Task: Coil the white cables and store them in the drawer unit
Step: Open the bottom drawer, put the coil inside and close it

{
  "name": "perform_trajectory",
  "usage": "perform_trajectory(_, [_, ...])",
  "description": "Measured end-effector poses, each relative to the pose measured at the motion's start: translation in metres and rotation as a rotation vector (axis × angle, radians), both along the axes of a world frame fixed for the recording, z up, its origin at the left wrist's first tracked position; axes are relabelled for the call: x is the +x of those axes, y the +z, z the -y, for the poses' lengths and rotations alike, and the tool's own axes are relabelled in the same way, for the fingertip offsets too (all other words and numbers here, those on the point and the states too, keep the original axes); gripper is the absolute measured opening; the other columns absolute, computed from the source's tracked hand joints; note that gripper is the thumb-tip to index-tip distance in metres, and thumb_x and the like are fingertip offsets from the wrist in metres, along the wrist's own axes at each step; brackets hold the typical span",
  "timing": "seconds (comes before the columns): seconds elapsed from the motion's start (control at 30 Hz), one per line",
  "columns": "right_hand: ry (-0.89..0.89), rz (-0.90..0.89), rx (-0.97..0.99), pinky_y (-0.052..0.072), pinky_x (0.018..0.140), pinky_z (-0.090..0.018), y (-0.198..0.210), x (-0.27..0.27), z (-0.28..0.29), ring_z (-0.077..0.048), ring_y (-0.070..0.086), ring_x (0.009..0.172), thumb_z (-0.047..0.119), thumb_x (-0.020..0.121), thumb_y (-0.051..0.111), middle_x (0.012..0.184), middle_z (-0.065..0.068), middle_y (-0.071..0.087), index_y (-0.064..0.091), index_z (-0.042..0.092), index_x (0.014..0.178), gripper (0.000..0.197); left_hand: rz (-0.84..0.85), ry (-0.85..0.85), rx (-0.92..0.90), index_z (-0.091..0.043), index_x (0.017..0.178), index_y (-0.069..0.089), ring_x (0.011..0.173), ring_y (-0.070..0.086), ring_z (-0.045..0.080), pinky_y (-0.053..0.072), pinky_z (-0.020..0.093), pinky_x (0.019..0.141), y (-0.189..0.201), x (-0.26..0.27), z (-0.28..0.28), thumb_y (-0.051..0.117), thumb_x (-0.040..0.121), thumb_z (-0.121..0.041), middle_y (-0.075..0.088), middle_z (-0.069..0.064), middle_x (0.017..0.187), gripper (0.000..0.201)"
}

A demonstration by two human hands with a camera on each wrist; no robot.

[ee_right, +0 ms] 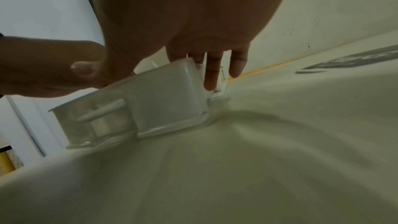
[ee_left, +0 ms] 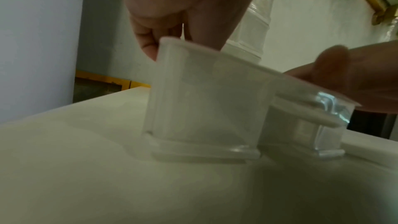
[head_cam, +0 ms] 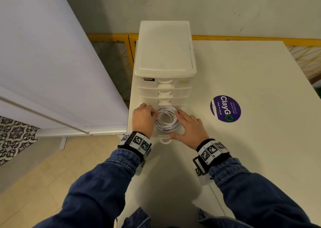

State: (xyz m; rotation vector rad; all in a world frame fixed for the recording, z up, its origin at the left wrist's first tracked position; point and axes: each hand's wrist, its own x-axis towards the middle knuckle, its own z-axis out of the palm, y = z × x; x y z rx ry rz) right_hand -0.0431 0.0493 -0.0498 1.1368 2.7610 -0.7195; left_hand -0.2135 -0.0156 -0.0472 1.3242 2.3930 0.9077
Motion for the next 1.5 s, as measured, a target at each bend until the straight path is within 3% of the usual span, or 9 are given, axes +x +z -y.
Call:
perform_trajectory(0.1, [0.035, 0.045, -0.028, 0.022, 0.110, -0.043, 0.004, 0.001, 0.003, -0.025, 0.027, 0.135, 0.077, 0.061, 0.057, 0.158, 0.004, 0.003, 0.002, 0.022, 0.147, 0.116, -0.074, -0.037, 0.010, -0.001, 0.072, 0.073, 0.064, 0.060, 0.035, 0.050, 0.044, 0.064, -0.002, 0.003, 0.001, 0.072, 0.079, -0.023, 0.064, 0.016, 0.077, 0.023])
perform_trajectory(0.3, [0.023, 0.059, -0.057, 0.022, 0.110, -0.044, 0.006, 0.000, 0.005, -0.026, 0.025, 0.137, 0.076, 0.067, 0.050, 0.158, 0.005, -0.002, 0.001, 0.019, 0.148, 0.110, -0.122, -0.006, 0.131, -0.007, 0.075, 0.075, 0.081, 0.059, 0.034, 0.042, 0.040, 0.073, 0.000, -0.010, 0.006, 0.070, 0.078, -0.026, 0.065, 0.012, 0.084, 0.020])
perform_trajectory(0.53, [-0.084, -0.168, 0.090, 0.034, 0.100, -0.043, 0.005, 0.000, 0.001, -0.028, 0.044, 0.123, 0.052, 0.091, 0.032, 0.148, 0.000, 0.038, 0.043, 0.021, 0.136, 0.055, 0.121, 0.151, 0.359, -0.009, 0.066, 0.050, 0.061, 0.043, 0.020, 0.037, 0.030, 0.058, 0.037, -0.026, 0.008, 0.053, 0.091, -0.021, 0.046, 0.003, 0.066, 0.028])
perform_trajectory(0.67, [-0.044, -0.244, 0.140, 0.029, 0.106, -0.043, 0.005, 0.005, -0.001, -0.022, 0.036, 0.128, 0.067, 0.080, 0.031, 0.148, 0.005, 0.038, 0.041, 0.028, 0.136, 0.070, 0.199, 0.287, 0.607, -0.010, 0.095, 0.049, 0.081, 0.049, 0.018, 0.039, 0.013, 0.071, 0.063, -0.034, 0.000, 0.052, 0.091, -0.034, 0.049, 0.003, 0.091, 0.025])
perform_trajectory(0.83, [0.081, -0.054, 0.004, -0.001, 0.118, -0.044, 0.002, 0.010, 0.001, -0.016, 0.000, 0.145, 0.093, 0.050, 0.016, 0.158, 0.006, 0.008, 0.017, 0.032, 0.145, 0.113, 0.436, 0.131, 0.426, -0.021, 0.134, 0.037, 0.113, 0.054, 0.021, 0.048, 0.037, 0.096, 0.087, -0.049, -0.029, 0.050, 0.081, -0.064, 0.052, 0.009, 0.126, 0.069])
perform_trajectory(0.97, [0.091, -0.006, 0.012, 0.000, 0.118, -0.043, -0.002, 0.009, -0.001, -0.016, -0.003, 0.145, 0.094, 0.047, 0.004, 0.158, 0.006, 0.007, 0.014, 0.030, 0.146, 0.118, 0.558, 0.006, 0.278, -0.031, 0.143, 0.026, 0.120, 0.053, 0.015, 0.044, 0.041, 0.104, 0.097, -0.045, -0.036, 0.060, 0.077, -0.062, 0.051, -0.007, 0.133, 0.081])
perform_trajectory(1.13, [0.105, 0.007, 0.033, 0.000, 0.117, -0.043, 0.000, 0.008, -0.002, -0.018, -0.002, 0.146, 0.092, 0.050, 0.002, 0.158, 0.004, 0.007, 0.013, 0.026, 0.146, 0.117, 0.534, -0.010, 0.238, -0.028, 0.147, 0.020, 0.121, 0.051, 0.016, 0.041, 0.040, 0.106, 0.102, -0.046, -0.034, 0.059, 0.083, -0.055, 0.049, -0.003, 0.137, 0.080])
perform_trajectory(1.3, [0.063, 0.056, 0.137, 0.012, 0.116, -0.048, 0.007, -0.003, -0.009, -0.028, 0.022, 0.140, 0.082, 0.064, 0.015, 0.151, -0.009, 0.031, 0.030, 0.015, 0.142, 0.104, 0.514, -0.006, 0.220, -0.030, 0.147, 0.019, 0.115, 0.054, 0.017, 0.043, 0.039, 0.104, 0.105, -0.043, -0.032, 0.058, 0.083, -0.056, 0.053, -0.003, 0.130, 0.079])
perform_trajectory(1.5, [0.009, 0.010, 0.280, 0.048, 0.088, -0.051, 0.007, -0.018, -0.012, -0.035, 0.061, 0.096, 0.059, 0.077, 0.038, 0.098, -0.013, 0.067, 0.066, 0.008, 0.107, 0.065, 0.499, -0.004, 0.215, -0.028, 0.148, 0.018, 0.114, 0.054, 0.016, 0.044, 0.036, 0.102, 0.106, -0.043, -0.032, 0.057, 0.085, -0.054, 0.052, -0.006, 0.123, 0.078])
